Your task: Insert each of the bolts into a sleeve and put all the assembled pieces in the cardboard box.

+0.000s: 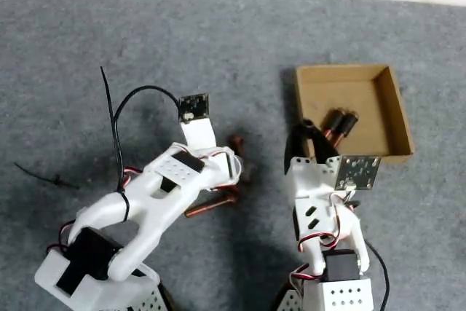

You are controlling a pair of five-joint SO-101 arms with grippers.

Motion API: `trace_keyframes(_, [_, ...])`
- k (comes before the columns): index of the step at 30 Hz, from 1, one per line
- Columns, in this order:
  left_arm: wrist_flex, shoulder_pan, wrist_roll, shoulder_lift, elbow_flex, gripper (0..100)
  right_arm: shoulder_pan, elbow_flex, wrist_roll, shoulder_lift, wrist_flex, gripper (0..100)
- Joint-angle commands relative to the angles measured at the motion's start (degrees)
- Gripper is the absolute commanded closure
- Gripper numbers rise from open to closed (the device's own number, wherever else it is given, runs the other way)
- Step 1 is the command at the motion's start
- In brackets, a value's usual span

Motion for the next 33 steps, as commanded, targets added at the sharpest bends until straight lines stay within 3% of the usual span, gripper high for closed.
trace_keyframes(1, [-0.44, -1.27, 0.26, 2.77, -3.12, 78, 0.66, 6.46, 0.53, -1.36, -0.13, 99.3])
trace_keyframes(26, [-0.44, -4.97, 3.60, 5.05, -6.02, 77, 0.75, 6.55, 0.53, -1.36, -0.22, 99.2])
trace_keyframes(33, [5.36, -0.22, -0.35, 4.62, -6.37, 77, 0.84, 6.55, 0.53, -1.36, -0.22, 99.1])
